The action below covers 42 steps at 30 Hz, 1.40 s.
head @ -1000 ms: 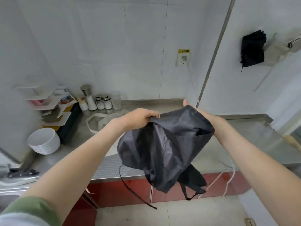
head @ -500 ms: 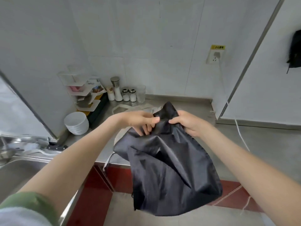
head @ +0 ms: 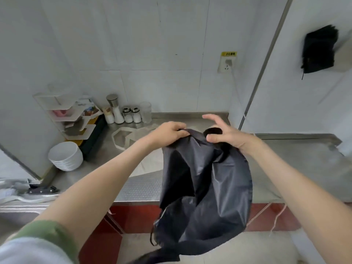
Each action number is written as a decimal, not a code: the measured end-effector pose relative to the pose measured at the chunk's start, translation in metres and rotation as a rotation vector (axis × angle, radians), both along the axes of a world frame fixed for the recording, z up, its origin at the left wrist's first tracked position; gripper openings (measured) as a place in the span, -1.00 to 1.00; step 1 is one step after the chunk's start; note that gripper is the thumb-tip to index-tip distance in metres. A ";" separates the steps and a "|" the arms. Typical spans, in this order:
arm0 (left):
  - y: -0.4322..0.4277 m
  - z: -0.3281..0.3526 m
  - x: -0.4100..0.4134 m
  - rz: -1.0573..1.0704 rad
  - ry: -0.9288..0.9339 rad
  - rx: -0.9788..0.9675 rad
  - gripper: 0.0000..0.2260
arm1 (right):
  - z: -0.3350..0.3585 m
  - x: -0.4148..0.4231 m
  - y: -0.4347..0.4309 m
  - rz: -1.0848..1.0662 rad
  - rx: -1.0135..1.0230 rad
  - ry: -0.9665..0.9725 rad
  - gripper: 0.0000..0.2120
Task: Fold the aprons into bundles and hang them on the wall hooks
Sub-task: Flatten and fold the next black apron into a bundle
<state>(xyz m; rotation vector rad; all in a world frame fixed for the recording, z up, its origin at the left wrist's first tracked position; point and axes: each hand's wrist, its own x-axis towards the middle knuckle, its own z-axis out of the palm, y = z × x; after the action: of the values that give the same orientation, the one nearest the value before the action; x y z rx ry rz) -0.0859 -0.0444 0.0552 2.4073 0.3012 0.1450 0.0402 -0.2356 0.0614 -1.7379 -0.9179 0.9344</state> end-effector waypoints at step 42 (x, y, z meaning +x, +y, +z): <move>0.032 -0.027 -0.049 0.153 0.434 0.351 -0.58 | -0.052 0.018 0.005 -0.574 0.076 -0.565 -0.73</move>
<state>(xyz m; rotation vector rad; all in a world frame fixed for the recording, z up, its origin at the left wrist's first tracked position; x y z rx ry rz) -0.1351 -0.0127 0.0281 2.7485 0.7101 -0.2850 0.0581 -0.2308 0.0097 -2.0757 -0.7091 0.0289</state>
